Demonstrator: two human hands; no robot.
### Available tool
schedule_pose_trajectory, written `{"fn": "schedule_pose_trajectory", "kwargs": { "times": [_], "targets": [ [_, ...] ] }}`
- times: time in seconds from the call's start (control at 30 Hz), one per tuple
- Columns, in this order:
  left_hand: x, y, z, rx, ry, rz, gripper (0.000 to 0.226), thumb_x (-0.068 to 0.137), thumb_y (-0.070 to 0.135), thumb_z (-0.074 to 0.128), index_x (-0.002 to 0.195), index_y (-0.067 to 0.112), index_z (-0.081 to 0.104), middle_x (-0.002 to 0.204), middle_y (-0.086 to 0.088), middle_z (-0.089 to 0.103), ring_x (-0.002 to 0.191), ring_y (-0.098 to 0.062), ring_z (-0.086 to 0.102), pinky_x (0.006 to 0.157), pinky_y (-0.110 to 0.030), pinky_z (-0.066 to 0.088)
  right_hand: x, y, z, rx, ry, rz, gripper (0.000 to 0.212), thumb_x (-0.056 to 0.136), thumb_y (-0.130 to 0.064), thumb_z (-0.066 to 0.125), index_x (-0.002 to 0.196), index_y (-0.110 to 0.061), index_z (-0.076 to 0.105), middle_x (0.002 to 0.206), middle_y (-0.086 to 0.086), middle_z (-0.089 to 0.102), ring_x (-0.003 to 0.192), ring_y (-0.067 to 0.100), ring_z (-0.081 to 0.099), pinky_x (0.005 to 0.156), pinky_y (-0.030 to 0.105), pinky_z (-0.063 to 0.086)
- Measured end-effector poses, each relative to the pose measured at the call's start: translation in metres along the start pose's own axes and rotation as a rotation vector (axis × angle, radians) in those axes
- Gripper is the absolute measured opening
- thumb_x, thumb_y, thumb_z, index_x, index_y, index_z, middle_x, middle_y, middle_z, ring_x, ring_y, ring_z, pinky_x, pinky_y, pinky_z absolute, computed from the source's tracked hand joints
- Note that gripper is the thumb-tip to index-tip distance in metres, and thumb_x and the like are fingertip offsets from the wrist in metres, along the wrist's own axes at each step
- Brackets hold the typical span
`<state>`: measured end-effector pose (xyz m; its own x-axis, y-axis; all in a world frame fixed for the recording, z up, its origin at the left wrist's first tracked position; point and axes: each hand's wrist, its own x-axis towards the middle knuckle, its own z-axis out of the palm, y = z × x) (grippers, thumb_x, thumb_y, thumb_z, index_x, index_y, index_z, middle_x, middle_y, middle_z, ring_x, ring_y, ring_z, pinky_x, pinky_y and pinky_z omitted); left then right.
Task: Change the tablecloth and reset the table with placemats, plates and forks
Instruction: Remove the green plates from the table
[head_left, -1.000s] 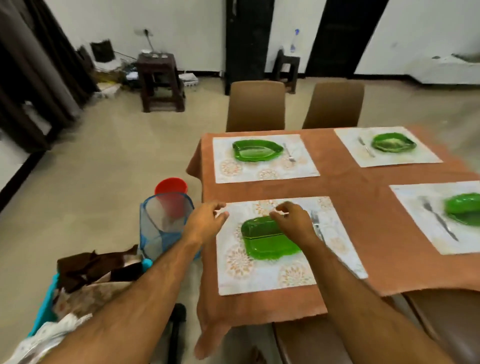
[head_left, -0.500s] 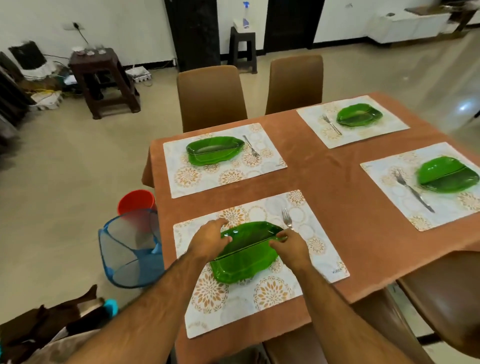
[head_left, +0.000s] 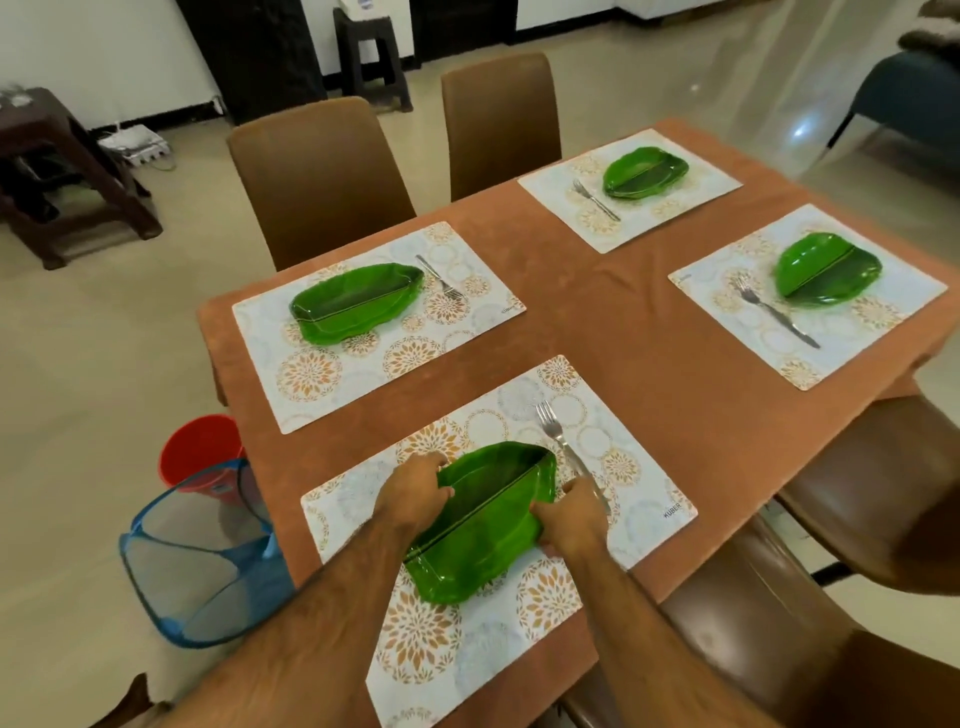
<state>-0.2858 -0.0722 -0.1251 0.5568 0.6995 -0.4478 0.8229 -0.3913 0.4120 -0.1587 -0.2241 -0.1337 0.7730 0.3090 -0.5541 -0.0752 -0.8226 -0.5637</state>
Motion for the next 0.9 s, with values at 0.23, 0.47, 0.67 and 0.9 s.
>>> {"fn": "schedule_pose_trajectory", "kwargs": {
  "times": [0.23, 0.47, 0.67, 0.9],
  "targets": [
    [0.008, -0.007, 0.004, -0.005, -0.007, 0.028, 0.033, 0.093, 0.017, 0.061, 0.126, 0.019, 0.060, 0.123, -0.004, 0.065, 0.109, -0.023, 0.062, 0.095, -0.038, 0.052, -0.006, 0.002, 0.010, 0.039, -0.022, 0.068, 0.026, 0.088, -0.005, 0.066, 0.101, -0.015, 0.046, 0.086, 0.007, 0.060, 0.062, 0.023, 0.068, 0.046, 0.029, 0.056],
    [0.009, -0.009, -0.003, -0.085, 0.005, 0.009, 0.031, 0.094, 0.010, 0.054, 0.123, 0.022, 0.059, 0.118, -0.005, 0.066, 0.102, -0.023, 0.063, 0.088, -0.036, 0.055, -0.010, -0.007, 0.005, 0.141, -0.032, 0.067, 0.027, 0.088, -0.007, 0.069, 0.111, -0.012, 0.055, 0.100, 0.012, 0.066, 0.070, 0.025, 0.071, 0.057, 0.036, 0.062],
    [0.008, -0.001, -0.019, -0.189, -0.060, -0.018, 0.027, 0.096, 0.009, 0.053, 0.120, 0.021, 0.053, 0.108, -0.006, 0.065, 0.085, -0.016, 0.060, 0.070, -0.028, 0.053, -0.014, -0.027, -0.013, 0.225, 0.024, 0.007, 0.026, 0.087, -0.006, 0.069, 0.100, -0.022, 0.052, 0.079, 0.000, 0.063, 0.068, 0.021, 0.070, 0.059, 0.037, 0.061],
    [0.002, 0.000, -0.030, -0.395, -0.149, 0.006, 0.025, 0.094, 0.007, 0.058, 0.116, 0.014, 0.053, 0.089, -0.001, 0.061, 0.072, -0.010, 0.057, 0.054, -0.022, 0.043, -0.012, -0.043, -0.034, 0.301, 0.050, -0.045, 0.014, 0.084, -0.012, 0.072, 0.080, -0.021, 0.062, 0.080, 0.007, 0.071, 0.066, 0.023, 0.072, 0.066, 0.047, 0.062]
  ]
}}
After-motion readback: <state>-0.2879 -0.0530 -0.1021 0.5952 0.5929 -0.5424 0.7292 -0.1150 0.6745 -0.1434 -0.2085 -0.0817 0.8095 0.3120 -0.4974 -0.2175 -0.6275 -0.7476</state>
